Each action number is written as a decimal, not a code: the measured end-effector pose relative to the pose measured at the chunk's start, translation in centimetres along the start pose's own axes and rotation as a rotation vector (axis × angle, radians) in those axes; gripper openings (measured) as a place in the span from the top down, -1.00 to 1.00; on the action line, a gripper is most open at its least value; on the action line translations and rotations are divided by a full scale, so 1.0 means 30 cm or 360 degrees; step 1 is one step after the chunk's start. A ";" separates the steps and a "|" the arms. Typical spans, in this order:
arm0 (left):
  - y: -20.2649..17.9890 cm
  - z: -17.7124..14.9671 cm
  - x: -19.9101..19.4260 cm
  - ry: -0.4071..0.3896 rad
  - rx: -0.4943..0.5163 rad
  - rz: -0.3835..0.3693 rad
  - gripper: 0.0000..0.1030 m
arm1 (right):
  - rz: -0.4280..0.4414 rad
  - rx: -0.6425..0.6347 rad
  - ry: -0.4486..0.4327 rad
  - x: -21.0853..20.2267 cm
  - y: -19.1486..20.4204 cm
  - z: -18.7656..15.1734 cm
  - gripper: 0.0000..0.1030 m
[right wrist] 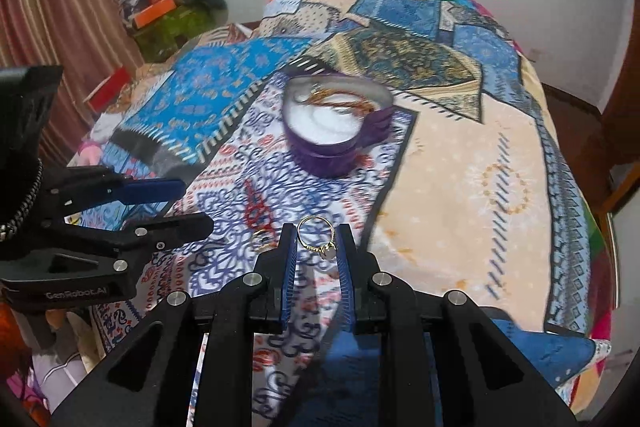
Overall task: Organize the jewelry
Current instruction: 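Close right gripper on gold ring while left gripper closes on red beaded bracelet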
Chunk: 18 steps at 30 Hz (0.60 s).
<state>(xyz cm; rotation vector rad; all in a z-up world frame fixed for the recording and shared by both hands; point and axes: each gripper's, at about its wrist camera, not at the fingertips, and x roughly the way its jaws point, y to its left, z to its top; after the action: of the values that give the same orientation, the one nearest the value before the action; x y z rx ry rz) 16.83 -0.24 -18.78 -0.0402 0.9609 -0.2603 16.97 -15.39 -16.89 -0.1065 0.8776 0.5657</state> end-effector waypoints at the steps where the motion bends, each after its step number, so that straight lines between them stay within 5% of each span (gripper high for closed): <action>1: -0.005 0.009 0.004 -0.0005 -0.0005 -0.0003 0.09 | -0.0006 0.0009 -0.0004 -0.003 -0.009 0.001 0.66; 7: -0.037 0.042 0.043 0.0005 0.0000 -0.0032 0.31 | -0.0030 0.0032 -0.0010 -0.011 -0.034 -0.009 0.66; 15: -0.046 0.035 0.089 0.0019 0.0016 0.0013 0.97 | -0.0016 0.0051 -0.0022 -0.016 -0.055 -0.012 0.66; 18: -0.044 0.037 0.069 0.0008 0.0023 -0.0004 0.98 | -0.0014 0.0057 -0.0029 -0.018 -0.057 -0.011 0.66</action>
<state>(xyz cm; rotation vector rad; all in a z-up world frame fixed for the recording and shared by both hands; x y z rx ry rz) 18.59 -2.11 -19.60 -0.0277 0.9638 -0.2699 17.34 -17.19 -16.92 -0.0724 0.8691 0.5419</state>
